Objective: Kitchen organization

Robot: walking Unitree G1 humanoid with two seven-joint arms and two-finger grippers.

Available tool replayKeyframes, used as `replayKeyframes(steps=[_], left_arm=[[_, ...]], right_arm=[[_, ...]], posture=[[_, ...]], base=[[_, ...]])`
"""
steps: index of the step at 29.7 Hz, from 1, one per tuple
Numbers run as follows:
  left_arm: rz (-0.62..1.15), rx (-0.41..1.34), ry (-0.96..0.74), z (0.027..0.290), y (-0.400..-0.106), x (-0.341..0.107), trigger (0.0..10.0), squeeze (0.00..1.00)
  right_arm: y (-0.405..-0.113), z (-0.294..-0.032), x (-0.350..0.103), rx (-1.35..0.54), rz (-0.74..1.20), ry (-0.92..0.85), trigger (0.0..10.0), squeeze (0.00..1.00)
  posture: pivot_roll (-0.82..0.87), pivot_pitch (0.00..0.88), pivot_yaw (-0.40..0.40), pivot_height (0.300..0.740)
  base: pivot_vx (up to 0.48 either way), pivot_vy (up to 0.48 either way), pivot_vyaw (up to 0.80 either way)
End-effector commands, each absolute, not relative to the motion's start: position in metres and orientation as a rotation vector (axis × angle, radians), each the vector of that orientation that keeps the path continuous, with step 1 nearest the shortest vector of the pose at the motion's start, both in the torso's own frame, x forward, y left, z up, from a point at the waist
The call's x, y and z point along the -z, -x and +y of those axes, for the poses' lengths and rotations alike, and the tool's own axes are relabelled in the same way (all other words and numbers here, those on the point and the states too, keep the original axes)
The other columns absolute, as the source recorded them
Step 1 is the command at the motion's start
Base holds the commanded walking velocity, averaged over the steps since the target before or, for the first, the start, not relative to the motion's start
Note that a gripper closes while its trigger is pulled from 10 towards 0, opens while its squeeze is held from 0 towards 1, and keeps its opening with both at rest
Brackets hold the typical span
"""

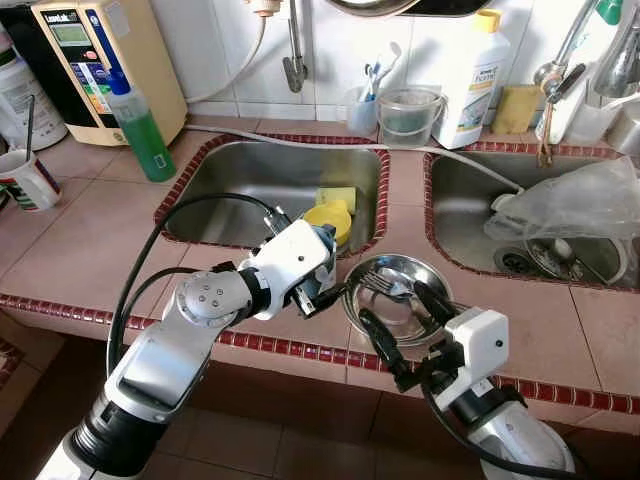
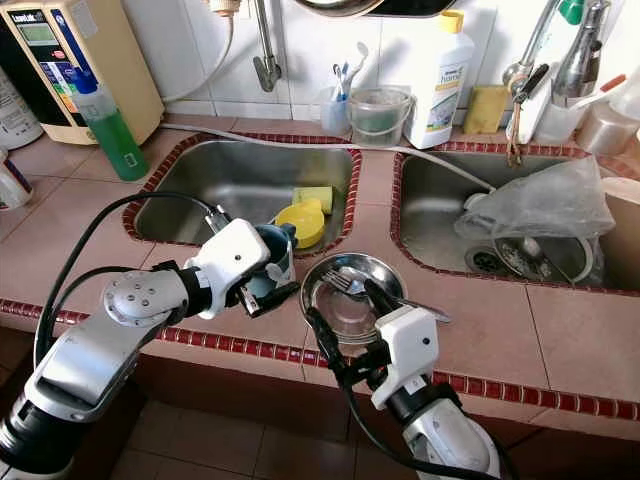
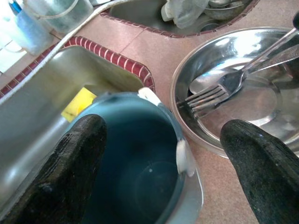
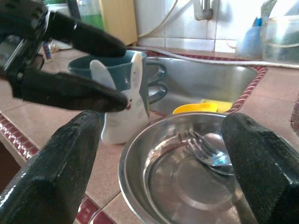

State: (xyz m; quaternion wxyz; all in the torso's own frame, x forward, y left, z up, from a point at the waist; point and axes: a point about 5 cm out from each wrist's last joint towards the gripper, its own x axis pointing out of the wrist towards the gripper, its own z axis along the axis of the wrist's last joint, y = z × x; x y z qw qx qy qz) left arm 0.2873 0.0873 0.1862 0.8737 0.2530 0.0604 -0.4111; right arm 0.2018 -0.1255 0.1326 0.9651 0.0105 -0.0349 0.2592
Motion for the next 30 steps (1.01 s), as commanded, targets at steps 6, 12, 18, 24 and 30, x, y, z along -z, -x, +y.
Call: replayKeyframes(steps=[6, 12, 18, 24, 30], left_arm=[[0.138, 0.869, -0.540, 0.092, -0.286, -0.187, 0.0, 0.00], [0.151, 0.886, -0.553, 0.092, -0.285, -0.186, 0.0, 0.00], [0.159, 0.901, -0.577, 0.093, -0.284, -0.186, 0.0, 0.00], [0.174, 0.927, -0.628, 0.093, -0.282, -0.182, 0.0, 0.00], [0.189, 0.952, -0.636, 0.091, -0.281, -0.178, 0.0, 0.00]], right_arm=[[-0.199, -0.122, -0.137, -0.547, -0.077, -0.025, 10.0, 0.00], [-0.199, -0.122, -0.137, -0.546, -0.073, -0.029, 10.0, 0.00], [-0.200, -0.121, -0.136, -0.547, -0.070, -0.030, 10.0, 0.00], [-0.200, -0.121, -0.136, -0.544, -0.071, -0.026, 10.0, 0.00], [-0.200, -0.123, -0.136, -0.534, -0.069, -0.021, 10.0, 0.00]], posture=[[-0.14, 0.093, 0.106, 0.740], [-0.14, 0.091, 0.107, 0.740], [-0.14, 0.084, 0.111, 0.740], [-0.14, 0.078, 0.116, 0.740], [-0.15, 0.075, 0.118, 0.740]], base=[[0.000, 0.000, 0.00], [0.000, 0.000, 0.00], [0.000, 0.000, 0.00], [0.000, 0.000, 0.00], [0.000, 0.000, 0.00]])
